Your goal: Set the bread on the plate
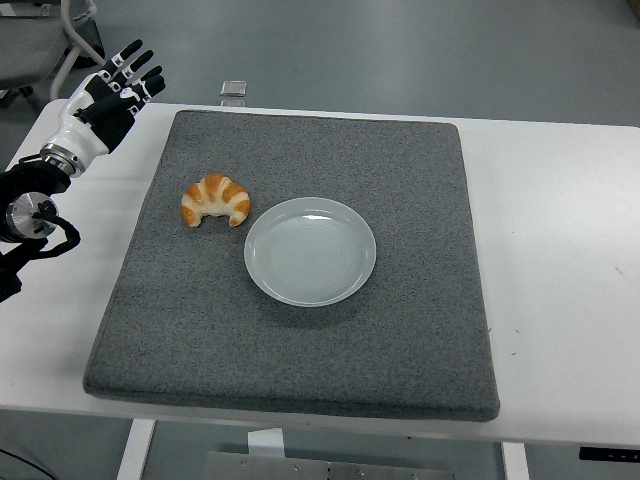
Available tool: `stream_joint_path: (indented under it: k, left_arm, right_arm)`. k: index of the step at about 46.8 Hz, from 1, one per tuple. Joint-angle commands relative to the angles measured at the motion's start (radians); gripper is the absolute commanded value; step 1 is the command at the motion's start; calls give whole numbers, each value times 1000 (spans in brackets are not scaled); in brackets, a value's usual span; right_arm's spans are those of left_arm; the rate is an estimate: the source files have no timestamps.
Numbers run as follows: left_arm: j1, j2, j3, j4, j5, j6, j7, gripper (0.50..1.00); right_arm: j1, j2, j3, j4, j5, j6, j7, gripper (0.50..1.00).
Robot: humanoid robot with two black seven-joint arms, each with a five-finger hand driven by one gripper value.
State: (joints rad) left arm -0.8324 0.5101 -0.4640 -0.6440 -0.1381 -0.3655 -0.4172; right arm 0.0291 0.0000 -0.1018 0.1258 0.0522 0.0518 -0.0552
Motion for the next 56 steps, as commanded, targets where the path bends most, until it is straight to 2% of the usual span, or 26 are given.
stream_joint_path:
  k: [1, 5, 10, 15, 21, 26, 32, 36, 40, 46, 50, 56]
  left_arm:
    - [-14, 7, 7, -6, 0, 2, 1, 990]
    - [-20, 42, 10, -40, 2, 2, 5, 990]
    - [-25, 134, 15, -163, 11, 16, 8, 990]
    - [-53, 246, 41, -302, 20, 69, 9, 990]
    - [-115, 347, 105, -427, 54, 125, 9, 988]
    - [-183, 415, 183, -523, 159, 172, 11, 988]
    - [-269, 473, 323, -623, 402, 232, 21, 988]
    - [-329, 488, 439, -652, 540, 243, 43, 988]
    - [-375, 490, 536, -651, 609, 246, 49, 988]
    - [-402, 489, 605, -651, 693, 250, 51, 988]
    - [-395, 484, 608, -648, 805, 301, 49, 988]
    - [-379, 478, 608, -646, 888, 387, 47, 988]
  right_arm:
    - [0, 0, -1, 0, 0, 0, 0, 930]
    - [0, 0, -1, 0, 0, 0, 0, 930]
    - [0, 0, 1, 0, 0, 2, 0, 930]
    - [0, 0, 1, 0, 0, 2, 0, 930]
    - [0, 0, 1, 0, 0, 3, 0, 930]
    - [0, 0, -1, 1, 0, 3, 0, 930]
    - [0, 0, 1, 2, -2, 3, 0, 930]
    - [0, 0, -1, 2, -2, 3, 0, 930]
    - [0, 0, -1, 5, -2, 3, 0, 930]
    - [0, 0, -1, 17, -2, 0, 0, 930]
    - [-2, 0, -1, 18, -2, 2, 0, 930]
    - [-2, 0, -1, 18, -2, 2, 0, 930]
